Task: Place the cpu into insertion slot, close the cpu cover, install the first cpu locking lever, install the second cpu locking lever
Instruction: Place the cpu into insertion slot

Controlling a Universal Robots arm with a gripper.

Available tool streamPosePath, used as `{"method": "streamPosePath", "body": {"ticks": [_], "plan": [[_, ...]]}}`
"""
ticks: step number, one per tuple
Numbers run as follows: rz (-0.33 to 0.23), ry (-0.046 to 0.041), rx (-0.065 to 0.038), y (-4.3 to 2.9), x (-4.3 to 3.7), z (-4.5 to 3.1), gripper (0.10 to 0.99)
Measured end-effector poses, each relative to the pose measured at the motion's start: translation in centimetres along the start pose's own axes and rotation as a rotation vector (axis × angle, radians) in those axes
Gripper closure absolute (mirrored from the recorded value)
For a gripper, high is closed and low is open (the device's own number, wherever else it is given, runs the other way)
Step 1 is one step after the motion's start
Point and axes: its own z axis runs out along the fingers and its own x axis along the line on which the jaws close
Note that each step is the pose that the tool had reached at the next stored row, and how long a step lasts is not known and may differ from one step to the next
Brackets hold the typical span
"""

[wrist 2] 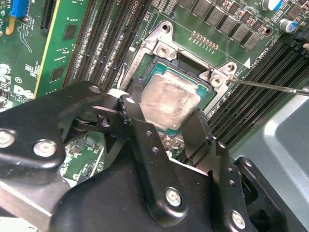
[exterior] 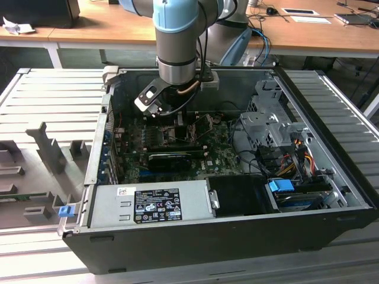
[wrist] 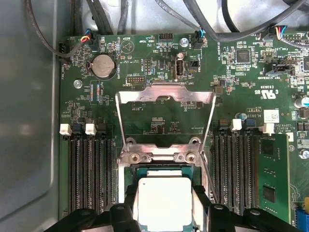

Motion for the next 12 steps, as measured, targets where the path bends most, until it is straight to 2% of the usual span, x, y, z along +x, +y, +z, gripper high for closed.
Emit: {"method": "streamPosePath", "body": {"ticks": [1,3,5,7,8,9,10,12], "plan": [[0.000,0.0000,0.000,0.00,0.01,0.01,0.486],[0.000,0.0010,0.000,0.00,0.11,-0.04,0.486],[0.000,0.0012,0.000,0.03,0.13,-0.55,0.486],[0.000,0.0007,0.000,0.05,0.13,-0.76,0.486],[0.000,0.0000,0.000,0.06,0.14,-0.85,0.498],[0.000,0.0000,0.000,0.06,0.14,-0.89,0.565],[0.000,0.0002,0.000,0.06,0.14,-0.90,0.565],[0.000,-0.0003,0.000,0.06,0.14,-0.97,0.690]]}}
